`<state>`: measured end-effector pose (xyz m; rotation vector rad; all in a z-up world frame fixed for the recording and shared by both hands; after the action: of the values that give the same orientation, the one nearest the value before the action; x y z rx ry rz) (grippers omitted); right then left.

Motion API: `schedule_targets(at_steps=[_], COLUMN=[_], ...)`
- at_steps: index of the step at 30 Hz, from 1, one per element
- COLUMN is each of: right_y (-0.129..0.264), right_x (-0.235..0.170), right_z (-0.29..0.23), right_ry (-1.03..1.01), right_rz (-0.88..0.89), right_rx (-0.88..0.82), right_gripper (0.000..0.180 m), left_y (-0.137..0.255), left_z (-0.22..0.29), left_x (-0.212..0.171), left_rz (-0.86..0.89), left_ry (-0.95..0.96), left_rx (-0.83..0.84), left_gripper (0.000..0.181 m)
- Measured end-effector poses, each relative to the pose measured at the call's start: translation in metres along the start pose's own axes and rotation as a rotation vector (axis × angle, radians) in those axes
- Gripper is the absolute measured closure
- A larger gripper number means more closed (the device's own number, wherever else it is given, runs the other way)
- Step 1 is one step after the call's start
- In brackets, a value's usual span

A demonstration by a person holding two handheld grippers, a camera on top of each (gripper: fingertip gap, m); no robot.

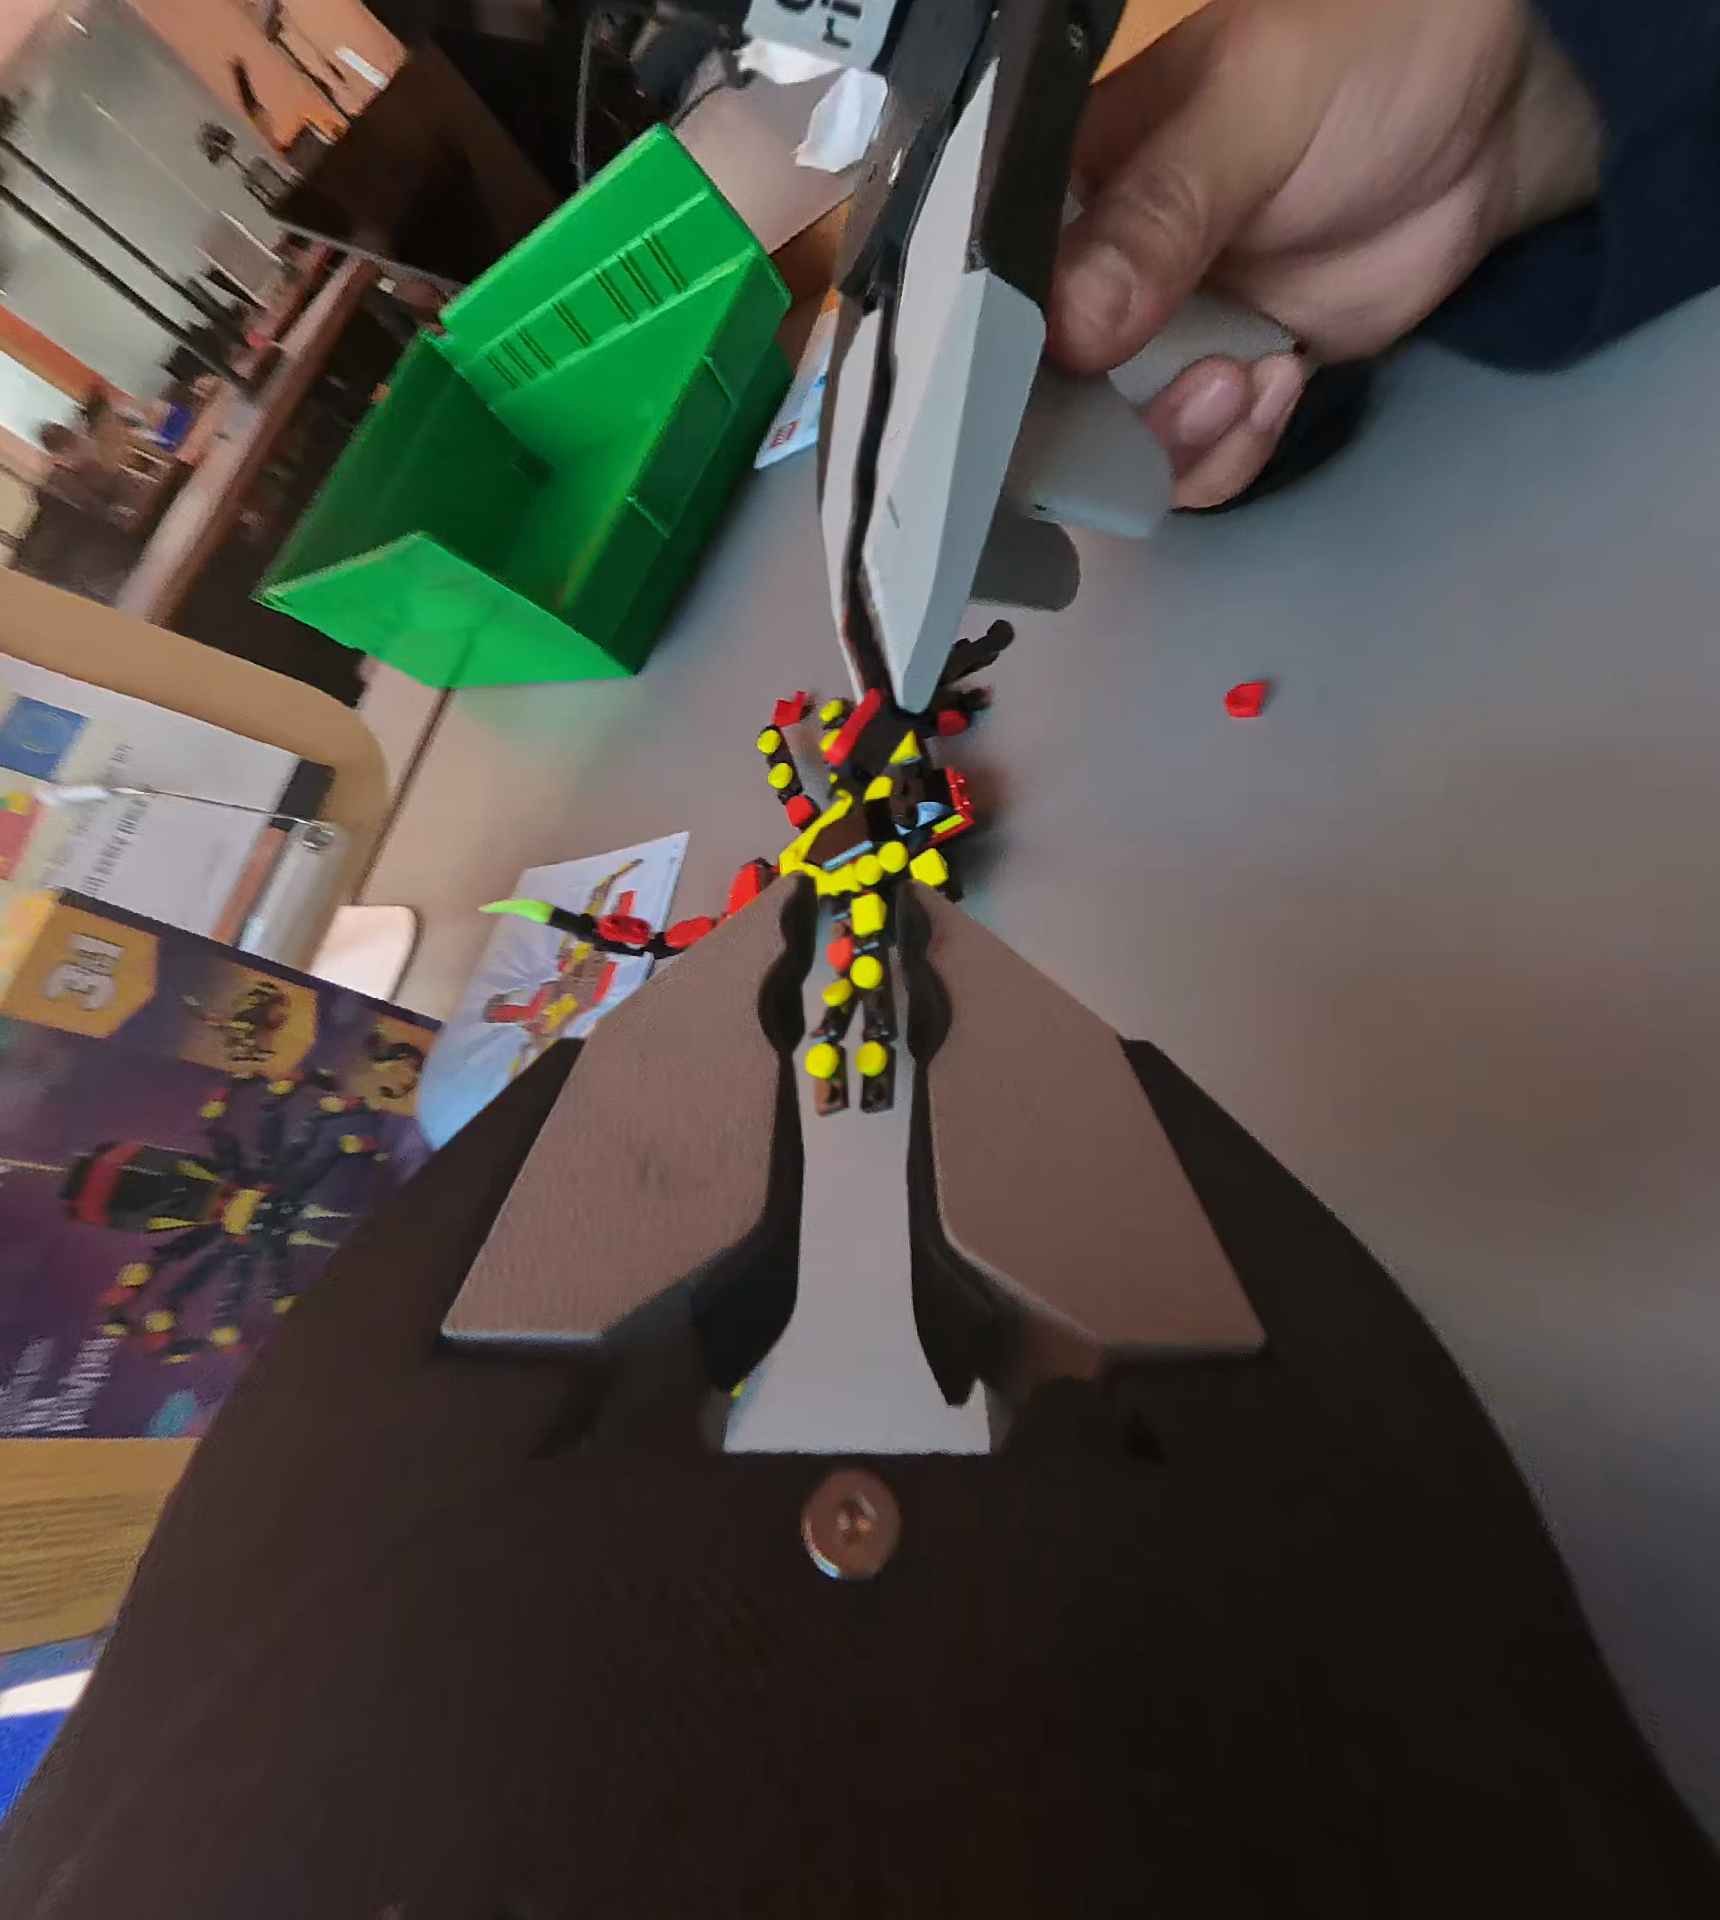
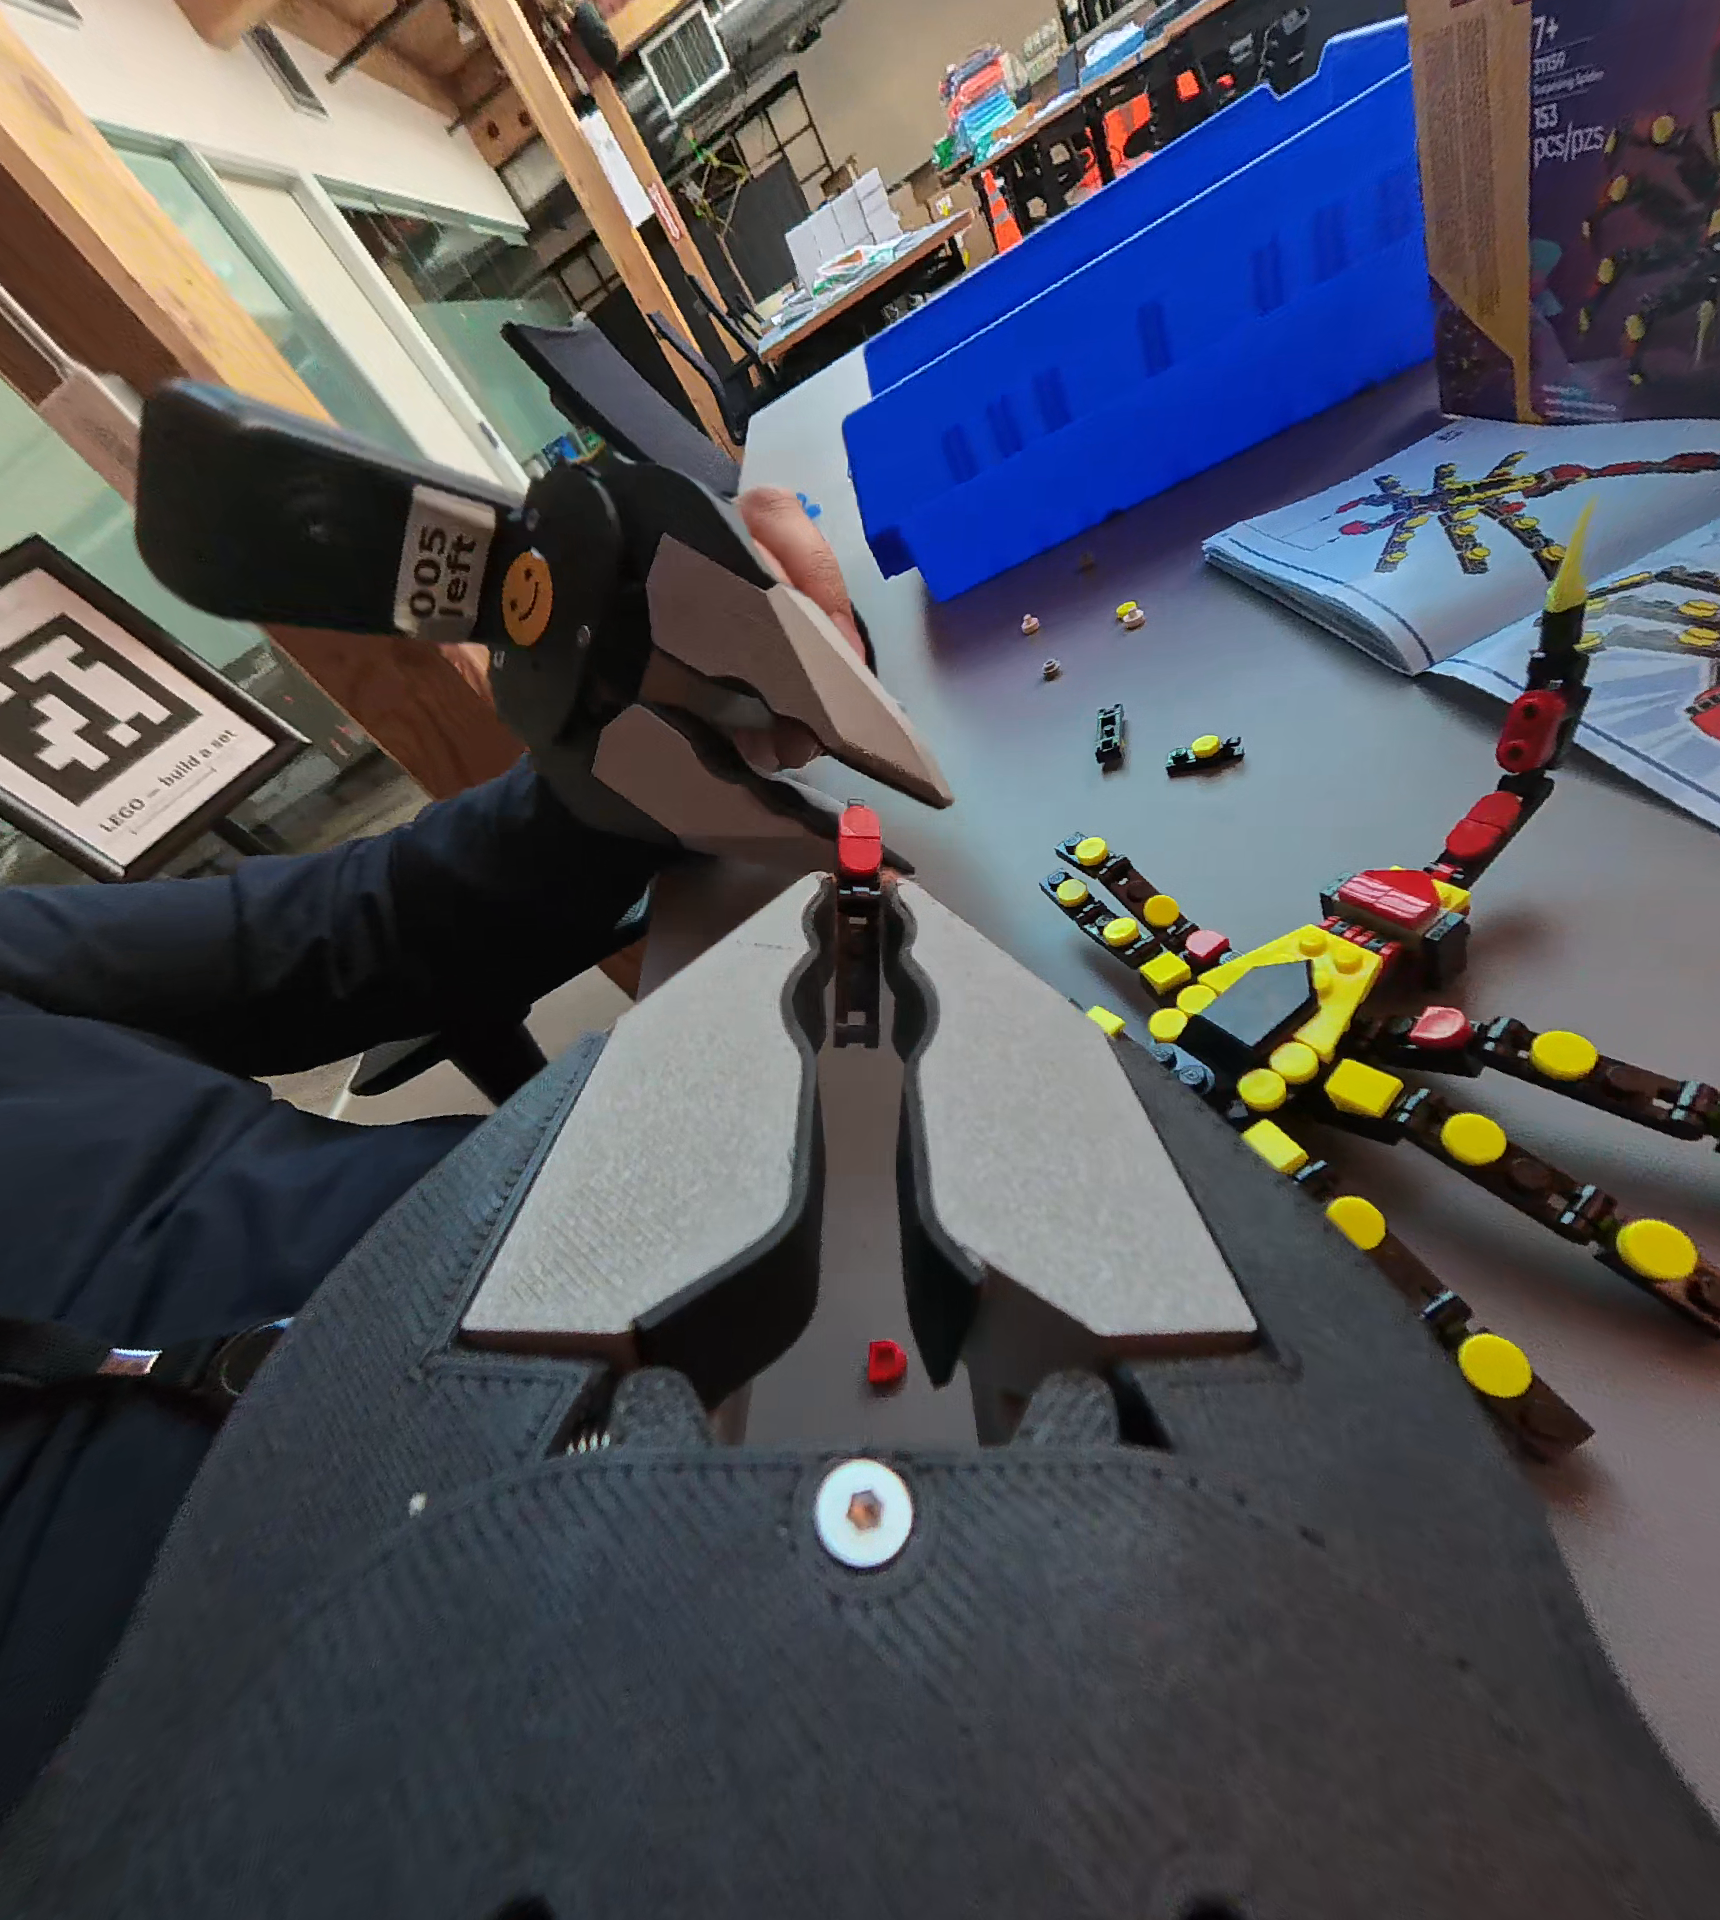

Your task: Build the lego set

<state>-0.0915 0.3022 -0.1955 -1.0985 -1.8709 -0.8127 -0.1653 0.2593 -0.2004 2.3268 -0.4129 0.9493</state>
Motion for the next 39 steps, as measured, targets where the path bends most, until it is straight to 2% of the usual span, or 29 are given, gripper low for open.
schedule_targets(at_steps=[1, 5, 9, 17, 33, 39], right_y=[0.000, 0.000, 0.000, 0.002, -0.001, -0.001], right_x=[0.000, 0.000, 0.000, 0.002, 0.001, 0.001], right_z=[0.000, 0.002, 0.002, 0.004, 0.004, 0.003], right_ry=[-0.009, -0.021, -0.029, -0.044, -0.080, -0.081], right_rz=[0.002, 0.007, 0.008, 0.026, 0.029, 0.030], right_rx=[0.006, 0.004, 0.010, -0.002, 0.018, 0.025], right_gripper=[0.176, 0.176, 0.176, 0.176, 0.175, 0.175], left_y=[0.000, 0.001, -0.005, 0.002, 0.003, 0.002], left_z=[0.001, 0.004, 0.007, 0.001, 0.001, 0.002], left_x=[0.002, 0.010, 0.008, 0.012, 0.019, 0.018], left_rz=[0.001, -0.004, -0.040, 0.013, 0.020, 0.038], left_ry=[-0.039, -0.166, -0.205, -0.134, -0.219, -0.177], left_rx=[0.032, 0.138, 0.175, 0.181, 0.274, 0.245], left_gripper=[0.170, 0.178, 0.177, 0.177, 0.181, 0.181])
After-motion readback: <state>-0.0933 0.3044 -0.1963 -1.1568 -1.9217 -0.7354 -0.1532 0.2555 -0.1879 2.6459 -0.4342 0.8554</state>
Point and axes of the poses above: each gripper's, where its closed fingertips meet, y back along the fingers, x out of its top, z = x × y across the jaws, the point moved 4 cm from there along y, back along the fingers, and after that the axes turned 1 degree about x, right-handed, at the moved point
